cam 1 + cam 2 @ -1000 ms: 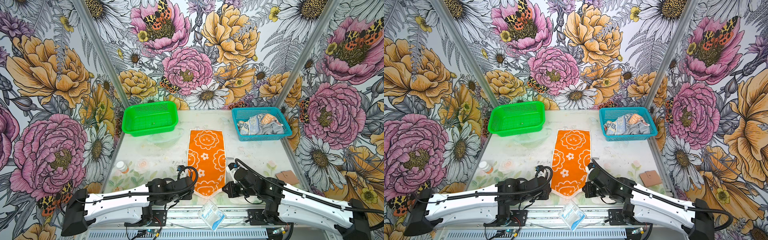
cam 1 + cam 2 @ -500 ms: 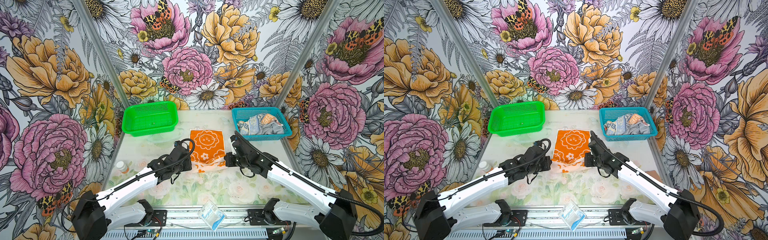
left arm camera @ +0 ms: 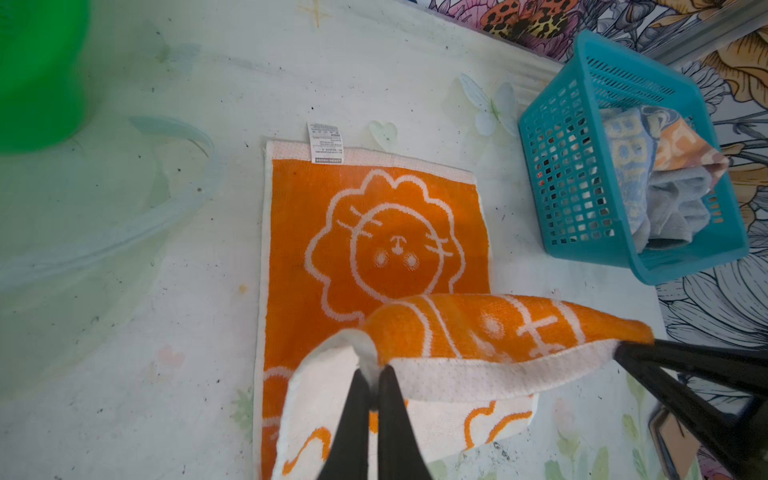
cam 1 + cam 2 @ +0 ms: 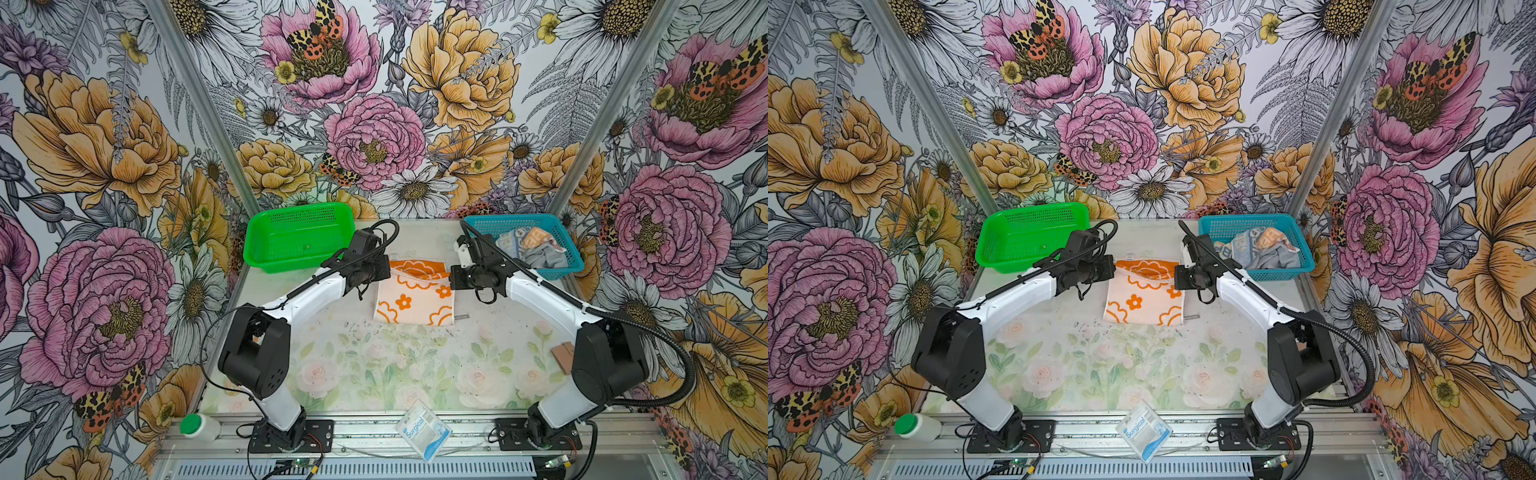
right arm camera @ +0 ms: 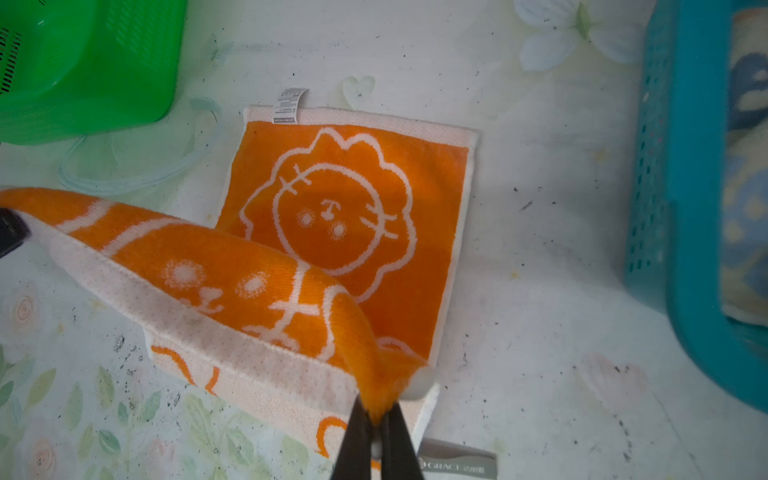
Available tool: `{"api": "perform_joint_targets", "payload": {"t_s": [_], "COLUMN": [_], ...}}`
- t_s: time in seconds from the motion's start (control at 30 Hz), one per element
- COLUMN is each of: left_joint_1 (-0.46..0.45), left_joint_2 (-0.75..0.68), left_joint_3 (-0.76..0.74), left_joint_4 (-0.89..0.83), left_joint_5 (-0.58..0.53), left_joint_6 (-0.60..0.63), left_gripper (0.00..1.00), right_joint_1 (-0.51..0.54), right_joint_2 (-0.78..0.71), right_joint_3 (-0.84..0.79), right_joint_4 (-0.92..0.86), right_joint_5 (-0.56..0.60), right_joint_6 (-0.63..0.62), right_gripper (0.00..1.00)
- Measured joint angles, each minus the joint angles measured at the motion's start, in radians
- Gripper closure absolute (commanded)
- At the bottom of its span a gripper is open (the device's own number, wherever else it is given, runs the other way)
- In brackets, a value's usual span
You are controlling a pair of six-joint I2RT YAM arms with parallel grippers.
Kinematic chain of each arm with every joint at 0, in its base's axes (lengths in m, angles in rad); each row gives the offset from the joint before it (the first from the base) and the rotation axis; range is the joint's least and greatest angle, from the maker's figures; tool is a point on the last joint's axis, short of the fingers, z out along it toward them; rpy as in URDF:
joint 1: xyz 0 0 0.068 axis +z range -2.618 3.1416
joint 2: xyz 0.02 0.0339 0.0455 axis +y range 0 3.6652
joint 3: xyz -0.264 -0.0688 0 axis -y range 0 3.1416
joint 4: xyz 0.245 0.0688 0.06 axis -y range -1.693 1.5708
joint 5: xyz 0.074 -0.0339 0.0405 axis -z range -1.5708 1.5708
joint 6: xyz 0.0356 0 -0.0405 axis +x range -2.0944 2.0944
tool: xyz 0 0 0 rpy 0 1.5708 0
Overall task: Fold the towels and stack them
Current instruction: 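Fold the near edge over toward the far edge with both grippers, then release the folded edge and draw both grippers back toward the robot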
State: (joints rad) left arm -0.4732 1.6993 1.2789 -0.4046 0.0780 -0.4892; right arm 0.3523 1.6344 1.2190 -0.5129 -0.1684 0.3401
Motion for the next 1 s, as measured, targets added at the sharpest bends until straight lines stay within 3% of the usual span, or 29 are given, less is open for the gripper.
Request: {"api": "perform_joint_targets", "payload": {"t_s": [0.37,0.8,0.9,0.97,1.0], "left_joint_1": [0.045,0.063,0.073,0.080,0.084], "left_joint_2": [0.232,0.241,0.257,0.278,0.297], "left_joint_3": [0.119,0.120,0.120,0.125,0.134], "left_joint_4": [0.006,0.101,0.148,0.178,0.194], "left_joint_5": [0.028,0.015,0.008,0.009,0.010], "left_joint_6": [0.026,-0.008,-0.037,-0.055,-0.058], "left_gripper": [1.00,1.00,1.00,0.78,0.73], "right_joint_1": [-0.073,-0.085,-0.091,-0.094,-0.097], "right_joint_2": [0.299,0.365,0.409,0.439,0.456], "right_joint_3": [0.166,0.271,0.306,0.322,0.333], "right_joint_4": [0.035,0.044,0.048,0.049,0.049], "right_joint_5": [-0.111,-0.117,-0.117,-0.118,-0.117], "right_joint_6": [-0.062,-0.080,-0.082,-0.080,-0.087], "right_gripper": [1.00,0.99,0.81,0.66,0.59]}}
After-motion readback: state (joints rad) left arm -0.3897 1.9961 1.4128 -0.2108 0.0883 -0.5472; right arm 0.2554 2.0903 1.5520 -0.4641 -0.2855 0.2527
